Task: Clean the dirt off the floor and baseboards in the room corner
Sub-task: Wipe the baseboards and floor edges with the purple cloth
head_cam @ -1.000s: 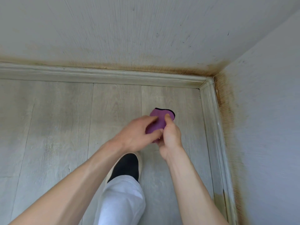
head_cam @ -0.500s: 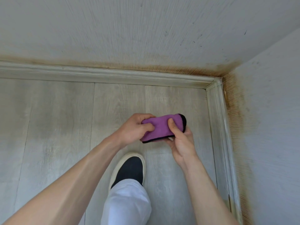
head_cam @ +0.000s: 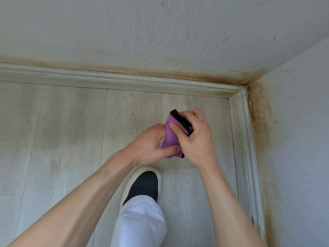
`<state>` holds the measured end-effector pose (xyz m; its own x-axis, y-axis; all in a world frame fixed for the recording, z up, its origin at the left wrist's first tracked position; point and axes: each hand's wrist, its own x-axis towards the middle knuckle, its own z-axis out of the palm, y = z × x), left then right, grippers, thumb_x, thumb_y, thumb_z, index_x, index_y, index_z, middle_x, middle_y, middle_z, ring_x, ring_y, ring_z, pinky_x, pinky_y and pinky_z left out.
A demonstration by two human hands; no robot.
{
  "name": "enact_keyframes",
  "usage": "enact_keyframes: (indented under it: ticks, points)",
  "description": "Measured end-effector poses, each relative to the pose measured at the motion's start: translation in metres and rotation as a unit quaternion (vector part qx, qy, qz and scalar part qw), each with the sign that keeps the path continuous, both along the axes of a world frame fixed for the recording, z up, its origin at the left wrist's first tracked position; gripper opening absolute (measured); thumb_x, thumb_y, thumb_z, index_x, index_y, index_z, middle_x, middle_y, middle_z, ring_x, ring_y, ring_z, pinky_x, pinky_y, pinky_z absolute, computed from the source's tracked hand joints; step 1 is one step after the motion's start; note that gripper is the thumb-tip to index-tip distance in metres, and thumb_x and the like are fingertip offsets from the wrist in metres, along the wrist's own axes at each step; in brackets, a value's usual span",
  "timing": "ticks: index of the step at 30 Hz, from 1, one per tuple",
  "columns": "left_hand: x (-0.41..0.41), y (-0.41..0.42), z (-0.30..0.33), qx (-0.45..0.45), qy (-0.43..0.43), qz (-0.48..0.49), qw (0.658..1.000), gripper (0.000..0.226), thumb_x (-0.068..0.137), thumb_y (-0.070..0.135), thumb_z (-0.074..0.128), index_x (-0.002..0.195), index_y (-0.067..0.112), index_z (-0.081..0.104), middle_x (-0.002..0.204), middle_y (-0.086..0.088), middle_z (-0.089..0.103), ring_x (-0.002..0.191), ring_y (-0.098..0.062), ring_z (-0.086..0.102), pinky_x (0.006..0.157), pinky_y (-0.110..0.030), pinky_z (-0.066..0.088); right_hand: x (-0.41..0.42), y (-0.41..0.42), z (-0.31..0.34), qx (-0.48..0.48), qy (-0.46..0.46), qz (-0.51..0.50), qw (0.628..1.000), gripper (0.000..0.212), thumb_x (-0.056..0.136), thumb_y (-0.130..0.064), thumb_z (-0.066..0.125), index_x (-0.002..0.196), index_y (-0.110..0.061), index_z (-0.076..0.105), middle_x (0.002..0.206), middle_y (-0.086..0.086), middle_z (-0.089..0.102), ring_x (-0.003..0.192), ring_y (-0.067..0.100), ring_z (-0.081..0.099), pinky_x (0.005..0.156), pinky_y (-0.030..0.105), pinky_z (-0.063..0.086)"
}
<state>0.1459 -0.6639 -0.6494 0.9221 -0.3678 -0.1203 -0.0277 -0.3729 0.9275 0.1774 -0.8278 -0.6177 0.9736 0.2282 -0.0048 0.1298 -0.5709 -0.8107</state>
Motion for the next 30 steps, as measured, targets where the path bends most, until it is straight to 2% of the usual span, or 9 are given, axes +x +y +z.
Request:
enact_keyframes:
  ticks: [3,5,8,12,17,20,23,27,30]
  points:
    - [-0.012,-0.001,-0.004,-0.082,0.068,0.023,0.994,0.009,0.097,0.023,0.071,0.102,0.017,0.074,0.105,0.006,0.072,0.102,-0.018,0.068,0.096,-0.043,0.052,-0.004,0.004,-0.018,-0.007,-0.035,-0.091,0.995,0.013,0.096,-0.019,0.071,0.108,-0.015,0.070,0.099,-0.002,0.057,0.087,-0.001,0.060,0.075,0.011,0.044]
    - [-0.022,-0.001,-0.008,-0.154,0.145,0.064,0.975,0.024,0.098,0.017,0.069,0.122,0.015,0.073,0.118,0.005,0.072,0.112,-0.018,0.068,0.101,-0.039,0.053,-0.005,-0.001,-0.027,0.021,-0.019,-0.133,0.991,0.011,0.097,-0.019,0.070,0.108,-0.018,0.068,0.100,-0.001,0.060,0.086,-0.001,0.060,0.077,0.011,0.044]
    - [-0.032,0.004,-0.011,-0.218,0.221,0.131,0.941,0.045,0.095,0.020,0.070,0.139,0.027,0.063,0.136,0.014,0.066,0.123,-0.015,0.063,0.109,-0.037,0.047,-0.004,-0.017,-0.032,0.096,0.049,-0.218,0.970,0.007,0.098,-0.022,0.070,0.104,-0.020,0.066,0.098,-0.002,0.068,0.086,0.007,0.063,0.080,0.029,0.052]
    - [-0.031,0.015,-0.019,-0.205,0.242,0.156,0.935,0.049,0.092,0.024,0.074,0.138,0.036,0.061,0.136,0.015,0.065,0.123,-0.011,0.063,0.111,-0.041,0.048,-0.009,-0.032,-0.025,0.175,0.167,-0.187,0.952,0.007,0.097,-0.020,0.072,0.100,-0.024,0.068,0.086,-0.013,0.069,0.083,0.008,0.064,0.070,0.029,0.052]
    - [-0.022,0.006,-0.025,-0.223,0.266,0.137,0.928,0.058,0.086,0.026,0.081,0.140,0.024,0.059,0.136,0.008,0.067,0.126,-0.009,0.061,0.106,-0.029,0.050,-0.016,-0.018,-0.022,0.260,0.291,-0.120,0.913,0.022,0.083,-0.030,0.075,0.101,-0.019,0.071,0.090,-0.001,0.074,0.081,0.012,0.067,0.066,0.029,0.054]
    - [-0.020,-0.003,-0.028,-0.223,0.270,0.137,0.927,0.036,0.094,0.014,0.074,0.129,0.011,0.066,0.118,-0.007,0.075,0.107,-0.017,0.071,0.092,-0.027,0.055,-0.011,-0.013,-0.028,0.246,0.279,-0.111,0.922,0.020,0.085,-0.025,0.076,0.102,-0.017,0.071,0.092,0.000,0.074,0.084,0.012,0.066,0.072,0.028,0.054]
    - [-0.011,-0.003,-0.027,-0.175,0.240,0.172,0.939,0.049,0.095,0.014,0.073,0.141,0.020,0.057,0.124,-0.001,0.071,0.112,-0.012,0.069,0.096,-0.025,0.054,0.006,-0.019,-0.036,0.242,0.219,-0.191,0.926,0.029,0.092,-0.021,0.075,0.120,-0.020,0.067,0.108,-0.006,0.074,0.093,0.007,0.069,0.080,0.026,0.055]
    - [-0.003,0.012,-0.029,-0.035,0.208,0.209,0.955,0.059,0.099,0.026,0.066,0.152,0.036,0.042,0.132,0.020,0.060,0.112,0.003,0.061,0.091,-0.016,0.048,0.017,-0.041,-0.060,-0.032,0.149,-0.307,0.939,0.088,0.091,-0.048,0.073,0.161,-0.028,0.025,0.157,0.004,0.035,0.140,0.021,0.045,0.111,0.042,0.046]
    - [-0.014,0.023,-0.036,-0.002,0.215,0.227,0.950,0.048,0.100,0.024,0.064,0.145,0.035,0.051,0.123,0.021,0.064,0.104,0.009,0.061,0.089,-0.012,0.047,0.004,-0.039,-0.086,-0.216,0.031,-0.163,0.962,0.077,0.096,-0.048,0.066,0.159,-0.022,0.030,0.165,0.009,0.025,0.151,0.027,0.027,0.121,0.048,0.034]
